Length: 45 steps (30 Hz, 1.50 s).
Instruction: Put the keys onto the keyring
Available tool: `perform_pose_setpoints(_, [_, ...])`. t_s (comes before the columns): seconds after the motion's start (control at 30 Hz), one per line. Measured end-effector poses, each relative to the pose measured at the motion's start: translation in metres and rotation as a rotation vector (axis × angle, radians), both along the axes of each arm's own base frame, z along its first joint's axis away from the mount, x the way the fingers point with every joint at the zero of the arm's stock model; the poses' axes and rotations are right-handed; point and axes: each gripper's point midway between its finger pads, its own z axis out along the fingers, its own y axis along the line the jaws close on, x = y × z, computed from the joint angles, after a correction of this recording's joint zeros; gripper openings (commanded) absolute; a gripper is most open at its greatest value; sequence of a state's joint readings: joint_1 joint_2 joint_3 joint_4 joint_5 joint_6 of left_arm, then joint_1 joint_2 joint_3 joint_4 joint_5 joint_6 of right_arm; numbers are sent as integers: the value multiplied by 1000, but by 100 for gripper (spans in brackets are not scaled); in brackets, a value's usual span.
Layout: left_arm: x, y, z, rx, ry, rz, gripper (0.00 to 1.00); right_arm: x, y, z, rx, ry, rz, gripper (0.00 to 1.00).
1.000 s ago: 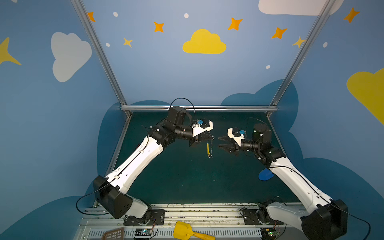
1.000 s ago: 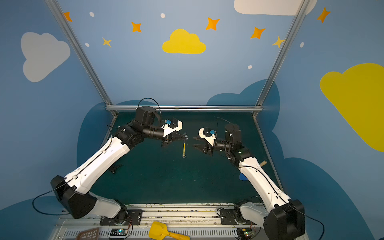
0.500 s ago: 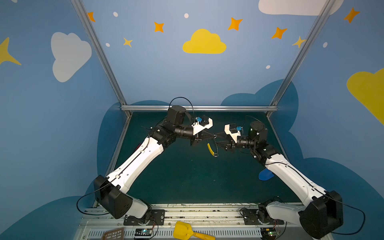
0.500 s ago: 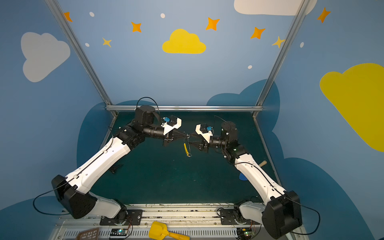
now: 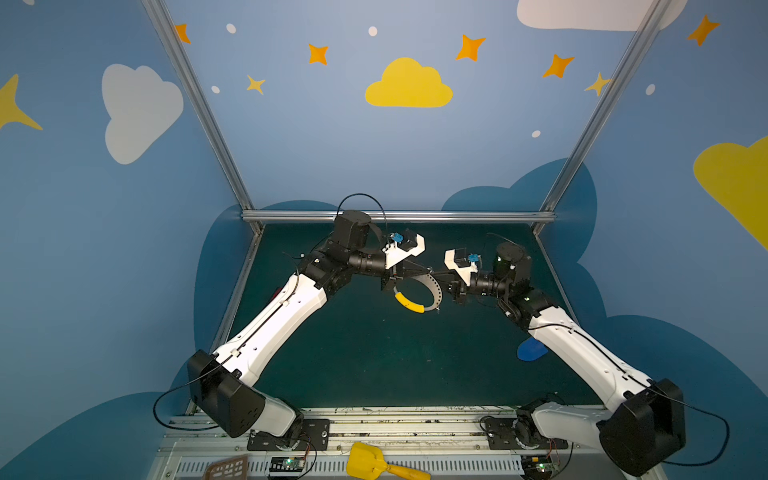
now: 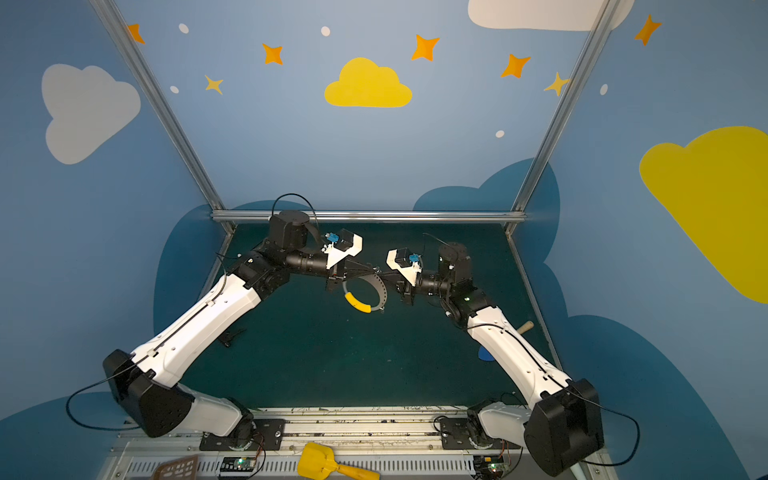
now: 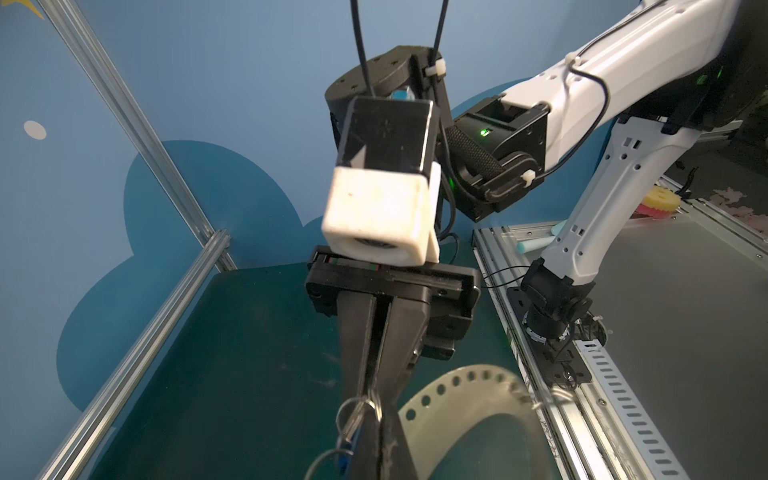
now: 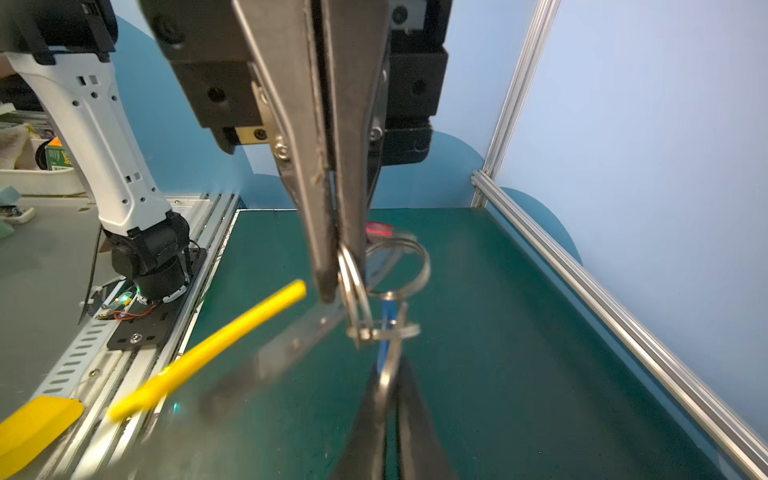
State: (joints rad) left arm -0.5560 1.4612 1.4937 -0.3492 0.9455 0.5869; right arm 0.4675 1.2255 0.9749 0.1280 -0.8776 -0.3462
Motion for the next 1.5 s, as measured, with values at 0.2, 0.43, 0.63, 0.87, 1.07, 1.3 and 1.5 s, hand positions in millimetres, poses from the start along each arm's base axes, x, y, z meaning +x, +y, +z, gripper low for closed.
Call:
perform_pose_setpoints(0.2, [2,2,3,-8,-8,13,3,0,-6,3,-13,-57,-45,0])
perform_pose_setpoints(0.43, [5,5,4,-16,-1,28,3,1,-13,2,-43,-138,-100,0])
perform_pose_setpoints(0.63, [7,6,4,-21,11,38,3,4,-20,5,-79,-247,-169,0])
perform_pose_setpoints(0.87, [9,6,4,-34,16,46,3,5,-23,10,-127,-377,-222,0])
perform_pose_setpoints(1.07, [11,6,3,-44,29,54,3,1,-23,4,-179,-460,-221,0])
perform_pose_setpoints(1.3, [9,4,4,-67,72,43,3,-2,-16,-1,-203,-519,-202,0])
perform_pose_setpoints(1.5, [11,1,6,-86,74,41,3,1,-15,-6,-216,-515,-204,25])
